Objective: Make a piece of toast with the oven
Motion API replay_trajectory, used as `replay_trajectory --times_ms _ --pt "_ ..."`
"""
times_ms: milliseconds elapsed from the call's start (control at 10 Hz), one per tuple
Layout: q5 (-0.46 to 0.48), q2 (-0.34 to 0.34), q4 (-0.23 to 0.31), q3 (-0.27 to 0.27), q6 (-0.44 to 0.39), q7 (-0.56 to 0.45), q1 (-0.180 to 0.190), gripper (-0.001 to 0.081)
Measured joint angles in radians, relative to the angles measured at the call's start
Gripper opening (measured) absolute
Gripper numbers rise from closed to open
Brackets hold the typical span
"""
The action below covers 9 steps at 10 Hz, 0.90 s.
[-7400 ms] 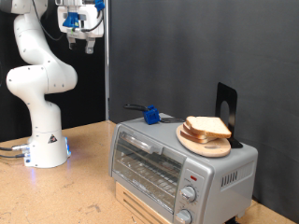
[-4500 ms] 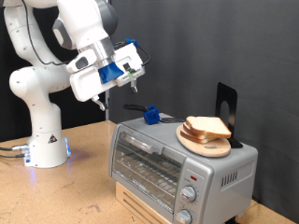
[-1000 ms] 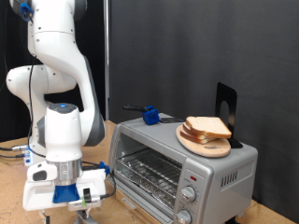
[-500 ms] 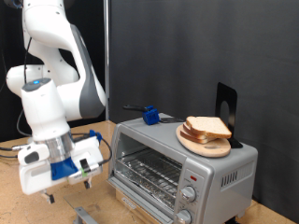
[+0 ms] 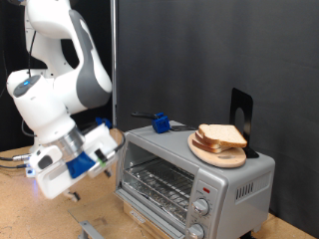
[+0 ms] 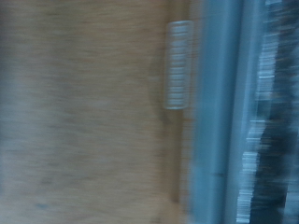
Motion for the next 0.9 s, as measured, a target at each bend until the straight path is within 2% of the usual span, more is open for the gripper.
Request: replay_trajectory --times_ms 200,500,700,800,900 --pt "0.07 -0.072 0.004 -0.004 -0.157 -0.038 0.0 0.0808" --pt "0.088 -0.179 0.008 -0.006 -0.312 -0.019 0.0 0.0808" --pt "0.092 -0.253 -0.01 -0.004 -0.336 0.024 0.001 0.0808" --pt "0.091 -0.249 -0.009 -0.004 -0.336 0.023 0.001 0.0808" --pt "0.127 -0.248 -0.005 -0.006 -0.369 -0.017 0.003 0.0808"
